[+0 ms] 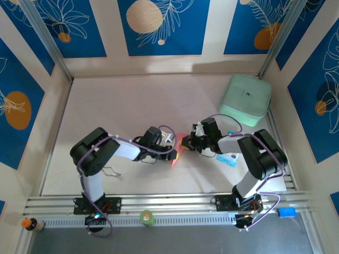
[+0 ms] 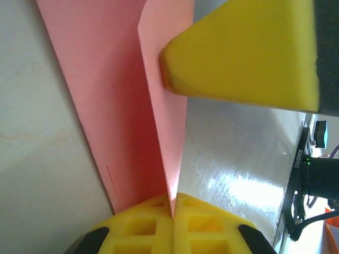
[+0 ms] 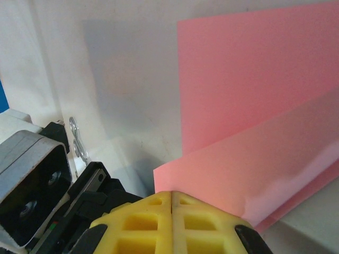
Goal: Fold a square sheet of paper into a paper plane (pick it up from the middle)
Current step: Fold the wing for the fifth time at the center of the table.
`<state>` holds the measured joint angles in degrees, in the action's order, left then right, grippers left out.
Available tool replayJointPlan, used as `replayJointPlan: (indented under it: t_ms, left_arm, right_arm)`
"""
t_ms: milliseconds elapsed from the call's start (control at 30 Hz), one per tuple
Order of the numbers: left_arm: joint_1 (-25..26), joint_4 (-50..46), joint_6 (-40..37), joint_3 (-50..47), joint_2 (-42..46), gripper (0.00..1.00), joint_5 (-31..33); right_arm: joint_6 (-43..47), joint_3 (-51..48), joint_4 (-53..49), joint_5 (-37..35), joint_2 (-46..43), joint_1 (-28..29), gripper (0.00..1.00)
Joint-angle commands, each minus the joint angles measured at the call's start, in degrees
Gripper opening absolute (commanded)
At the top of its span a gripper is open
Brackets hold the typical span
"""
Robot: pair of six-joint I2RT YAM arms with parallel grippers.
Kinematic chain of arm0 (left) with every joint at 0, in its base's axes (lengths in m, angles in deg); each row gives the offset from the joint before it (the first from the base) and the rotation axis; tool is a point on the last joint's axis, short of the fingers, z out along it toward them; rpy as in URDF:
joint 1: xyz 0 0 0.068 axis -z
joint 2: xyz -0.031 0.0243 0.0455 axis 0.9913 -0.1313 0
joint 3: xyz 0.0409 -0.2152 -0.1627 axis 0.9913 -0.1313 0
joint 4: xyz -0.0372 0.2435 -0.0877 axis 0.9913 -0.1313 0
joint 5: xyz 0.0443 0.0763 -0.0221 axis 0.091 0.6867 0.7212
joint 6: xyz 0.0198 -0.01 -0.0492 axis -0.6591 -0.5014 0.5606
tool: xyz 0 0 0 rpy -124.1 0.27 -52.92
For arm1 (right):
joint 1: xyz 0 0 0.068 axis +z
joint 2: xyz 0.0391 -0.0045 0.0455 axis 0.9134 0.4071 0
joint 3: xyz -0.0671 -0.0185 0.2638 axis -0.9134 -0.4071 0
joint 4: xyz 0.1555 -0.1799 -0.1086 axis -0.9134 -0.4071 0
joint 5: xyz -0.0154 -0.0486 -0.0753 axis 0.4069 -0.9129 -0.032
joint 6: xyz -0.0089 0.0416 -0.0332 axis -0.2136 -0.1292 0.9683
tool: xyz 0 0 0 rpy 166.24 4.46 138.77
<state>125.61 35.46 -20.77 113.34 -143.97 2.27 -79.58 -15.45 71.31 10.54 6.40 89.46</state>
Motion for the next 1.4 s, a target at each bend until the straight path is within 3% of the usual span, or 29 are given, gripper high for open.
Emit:
replayJointPlan:
  t_ms: [0,500,967,1167,1367]
  left_arm:
    - [-2.05,-6.82,0.35,-2.93,-3.06,0.00,3.92]
    - [-2.47,-7.83,0.99,-2.78,-3.70,0.00,4.60]
    - [-2.47,-9.28,0.30,-2.30,-3.15,0.00,4.56]
    - [-2.46,-8.80,-0.17,-2.12,-0.02,0.13,0.96]
    - [-2.50,-8.29,0.66,-1.39,2.63,0.16,-3.21]
  right_arm:
    - [1.69,1.18,0.40,2.21,1.82,-0.52,0.03]
    - [2.10,1.41,2.22,3.66,5.44,-1.73,0.02]
    - [1.98,3.67,-4.97,-0.07,9.62,-1.27,0.02]
    - [1.56,4.06,-7.11,-1.09,10.37,-0.99,0.02]
    - [1.76,4.69,-8.55,-1.90,10.38,-0.30,0.02]
